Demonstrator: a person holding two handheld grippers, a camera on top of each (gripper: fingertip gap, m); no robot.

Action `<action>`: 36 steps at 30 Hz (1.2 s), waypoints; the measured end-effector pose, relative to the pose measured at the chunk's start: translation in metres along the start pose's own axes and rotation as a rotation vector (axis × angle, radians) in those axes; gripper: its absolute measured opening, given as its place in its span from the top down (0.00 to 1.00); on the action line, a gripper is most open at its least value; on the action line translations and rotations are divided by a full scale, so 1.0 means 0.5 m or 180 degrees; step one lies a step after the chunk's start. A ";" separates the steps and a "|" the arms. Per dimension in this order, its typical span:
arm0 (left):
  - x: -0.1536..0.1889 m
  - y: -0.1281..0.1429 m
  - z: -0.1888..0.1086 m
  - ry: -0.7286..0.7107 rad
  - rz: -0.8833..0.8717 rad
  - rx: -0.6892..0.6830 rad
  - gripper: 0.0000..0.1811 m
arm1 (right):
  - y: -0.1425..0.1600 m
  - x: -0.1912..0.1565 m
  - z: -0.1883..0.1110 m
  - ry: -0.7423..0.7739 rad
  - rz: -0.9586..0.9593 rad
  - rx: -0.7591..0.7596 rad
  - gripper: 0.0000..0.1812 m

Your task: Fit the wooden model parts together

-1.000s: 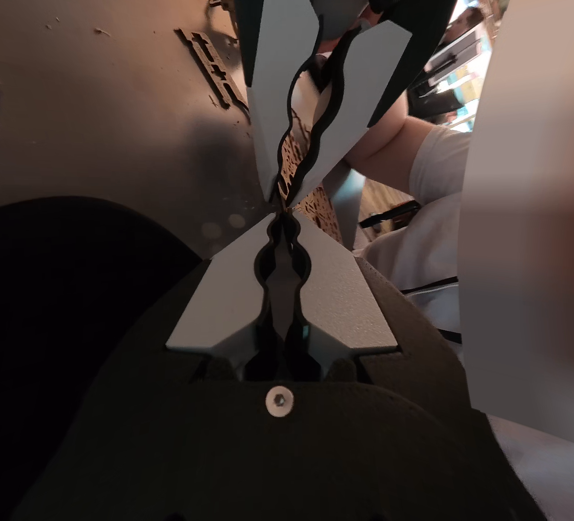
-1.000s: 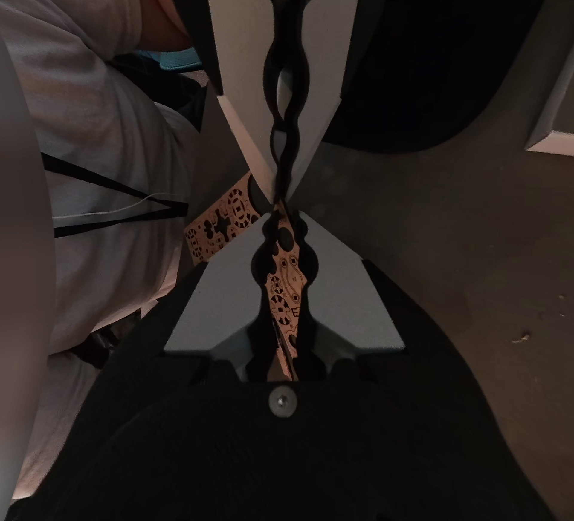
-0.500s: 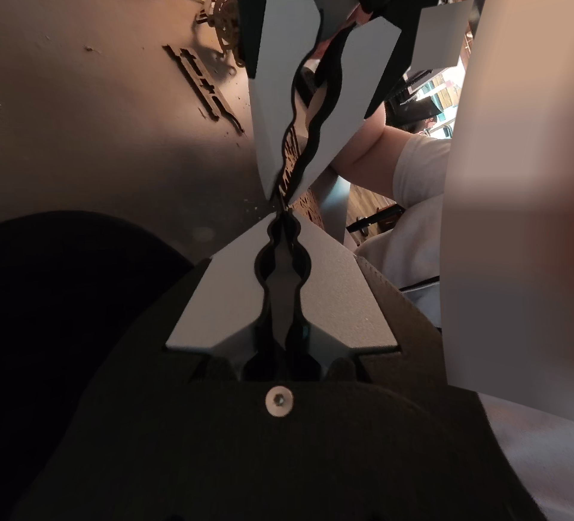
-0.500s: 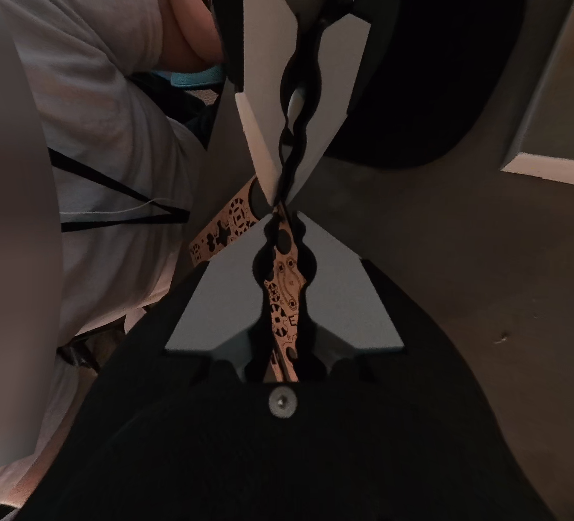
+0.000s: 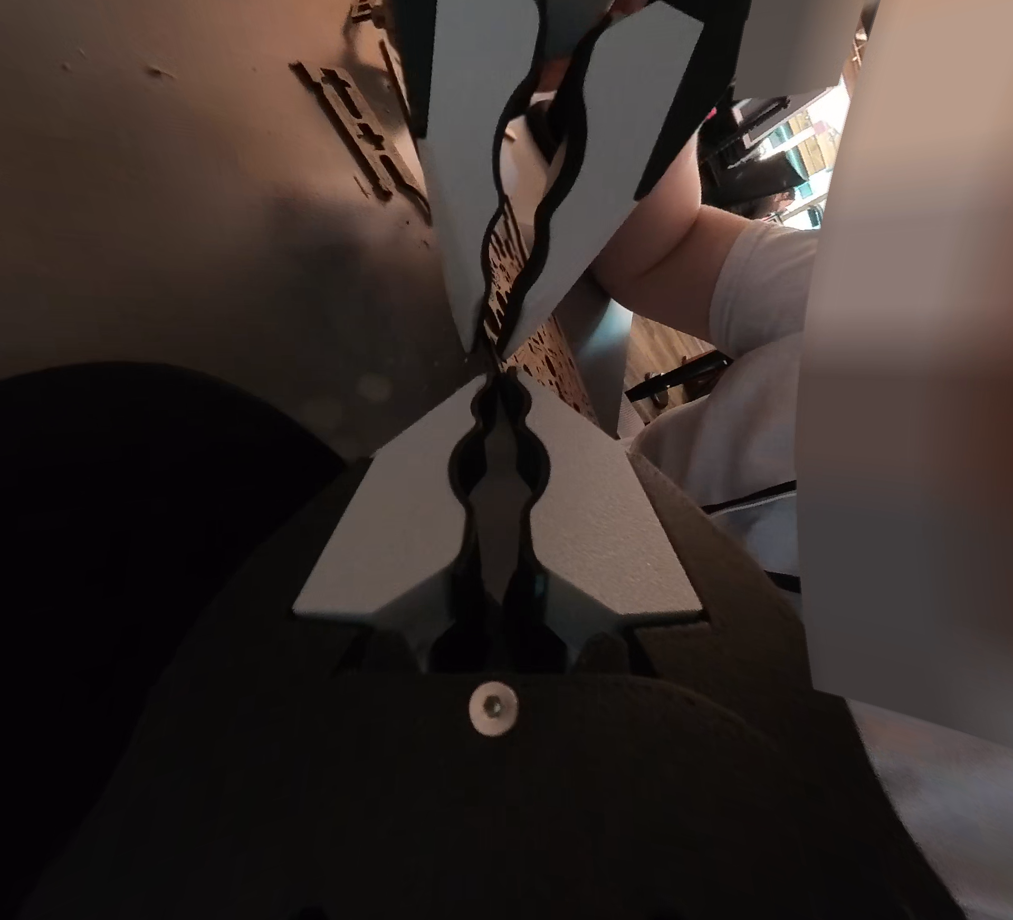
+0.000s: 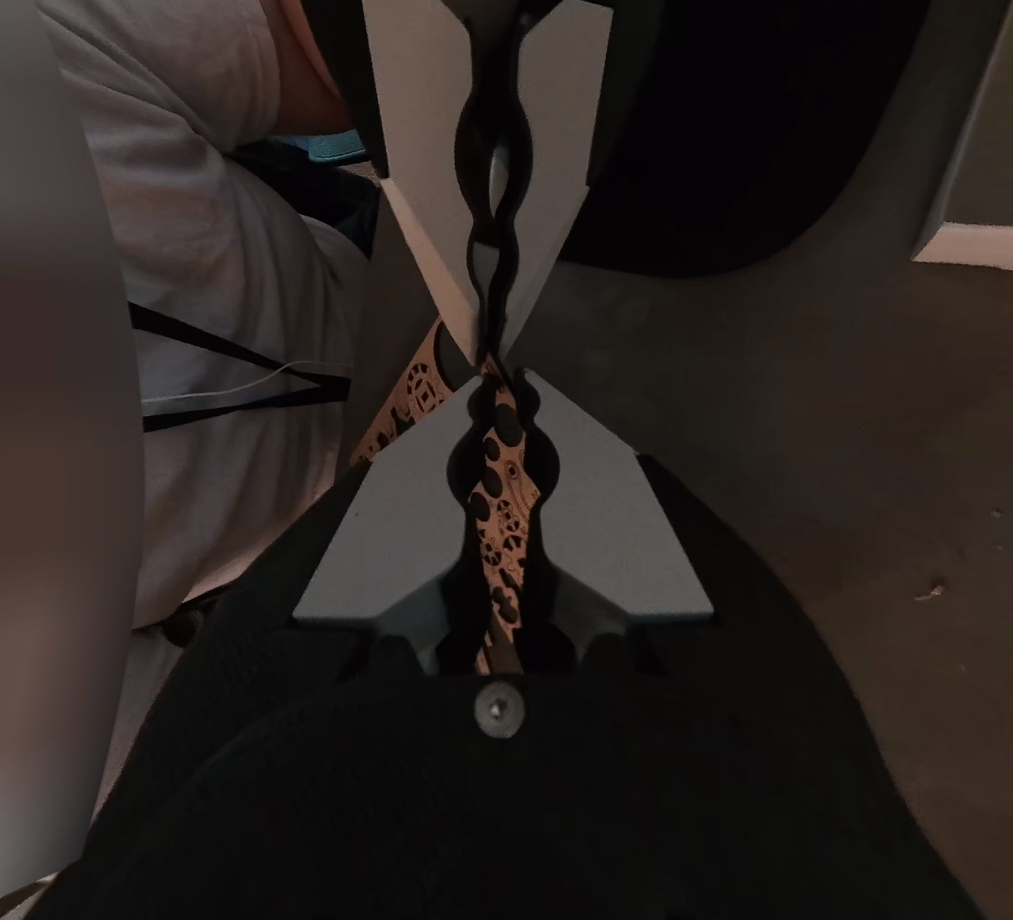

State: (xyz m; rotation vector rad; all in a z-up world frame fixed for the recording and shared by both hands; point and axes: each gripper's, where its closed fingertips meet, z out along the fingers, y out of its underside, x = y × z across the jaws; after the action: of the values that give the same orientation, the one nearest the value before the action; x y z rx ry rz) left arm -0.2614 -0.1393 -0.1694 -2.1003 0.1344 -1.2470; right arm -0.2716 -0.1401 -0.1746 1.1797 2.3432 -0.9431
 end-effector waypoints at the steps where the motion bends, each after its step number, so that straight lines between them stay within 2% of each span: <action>1: 0.000 0.000 0.000 0.0005 0.0000 0.0001 0.98 | 0.000 0.000 -0.001 0.0011 -0.0004 -0.0007 0.97; 7: 0.010 -0.005 -0.002 0.0125 0.0038 0.0039 0.99 | -0.005 -0.012 -0.010 -0.0031 -0.0248 0.0096 0.97; 20: 0.003 -0.003 -0.001 -0.0005 0.0143 0.0008 0.99 | -0.003 -0.005 -0.005 -0.0192 0.0174 0.0086 0.98; 36: -0.016 0.007 0.000 -0.0199 0.0058 -0.0059 0.99 | 0.001 0.016 0.010 0.0170 0.0165 -0.0080 0.97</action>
State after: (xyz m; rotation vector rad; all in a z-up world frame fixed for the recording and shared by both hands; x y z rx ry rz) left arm -0.2649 -0.1386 -0.1775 -2.1469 0.1376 -1.1721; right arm -0.2761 -0.1388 -0.1829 1.2644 2.3467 -0.8722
